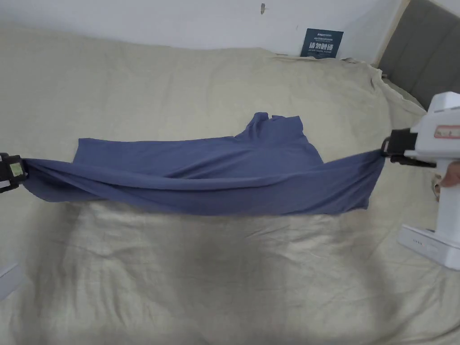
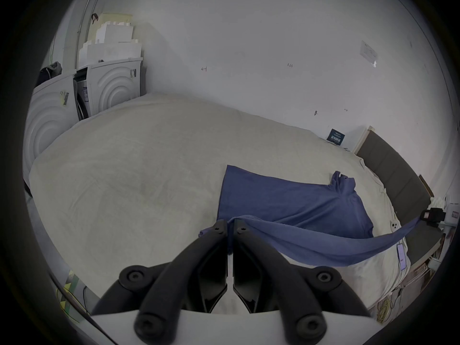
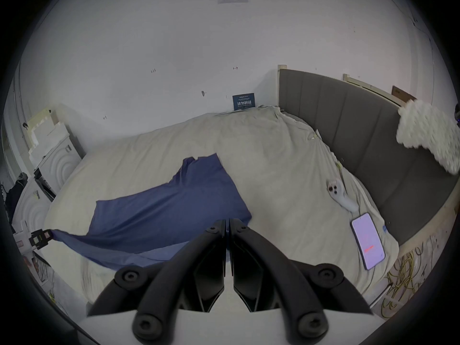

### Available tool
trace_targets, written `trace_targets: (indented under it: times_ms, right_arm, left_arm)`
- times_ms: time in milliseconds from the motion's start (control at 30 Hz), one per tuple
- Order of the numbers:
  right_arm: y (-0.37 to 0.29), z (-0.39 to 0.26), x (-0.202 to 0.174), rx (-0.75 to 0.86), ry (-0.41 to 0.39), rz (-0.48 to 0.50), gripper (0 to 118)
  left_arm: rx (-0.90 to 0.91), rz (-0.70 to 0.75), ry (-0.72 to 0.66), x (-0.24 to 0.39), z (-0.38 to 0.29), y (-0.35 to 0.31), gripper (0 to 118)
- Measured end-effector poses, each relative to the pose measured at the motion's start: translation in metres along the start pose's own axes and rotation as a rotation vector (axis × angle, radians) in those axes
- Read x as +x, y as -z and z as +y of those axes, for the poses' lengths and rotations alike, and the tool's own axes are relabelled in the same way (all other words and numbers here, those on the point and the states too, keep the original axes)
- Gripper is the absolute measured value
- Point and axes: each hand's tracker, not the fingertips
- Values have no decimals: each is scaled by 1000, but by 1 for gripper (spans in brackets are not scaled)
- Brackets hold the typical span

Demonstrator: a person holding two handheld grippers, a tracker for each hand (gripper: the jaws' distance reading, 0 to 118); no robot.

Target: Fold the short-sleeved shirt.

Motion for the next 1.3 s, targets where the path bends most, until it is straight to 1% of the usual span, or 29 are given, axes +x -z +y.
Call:
trace_targets:
  times_ms: [133,233,300,600,733,800,867,900,933,967,1000,1033,1067,1100,1133,1200,1300]
  right_arm:
    - [38,29,-18,-4,-29,-45,1]
    - [71,41,-32,-34,-81,-83,1]
    - [96,44,-39,-59,-93,-105,1]
    - [203,33,-57,-173,-99,-156,1]
    - [240,20,-55,-239,-94,-189,1]
    - [254,14,-50,-256,-68,-198,2]
    - [264,9,-44,-270,-14,-187,2]
    - [264,7,-43,-266,2,-182,3]
    - [266,5,-41,-267,14,-178,5]
    - [267,3,-39,-271,31,-174,18]
    - [267,2,-38,-276,39,-172,40]
    - [265,3,-35,-280,56,-166,70]
    - [262,3,-33,-281,74,-156,96]
    - [257,5,-33,-278,82,-148,101]
    - [250,7,-33,-252,93,-138,100]
    - [233,18,-34,-204,79,-122,101]
    - [199,38,-40,-145,-15,-112,101]
  left_arm:
    - [-39,28,27,10,12,26,0]
    - [-76,54,33,12,18,50,0]
    - [-108,76,45,14,19,67,0]
    - [-233,146,97,12,15,148,0]
    - [-273,175,131,10,8,174,0]
    - [-283,182,129,7,5,183,2]
    - [-298,190,127,7,1,188,13]
    - [-302,201,133,7,-1,190,21]
    - [-306,206,144,7,-3,191,35]
    - [-308,226,158,7,-4,191,59]
    - [-306,251,172,6,-4,191,76]
    - [-300,273,182,5,-4,190,91]
    - [-294,278,170,3,-2,187,106]
    - [-282,281,152,0,1,183,112]
    - [-251,272,123,-2,6,176,114]
    - [-189,255,105,-1,16,160,114]
    - [-116,265,157,8,34,132,114]
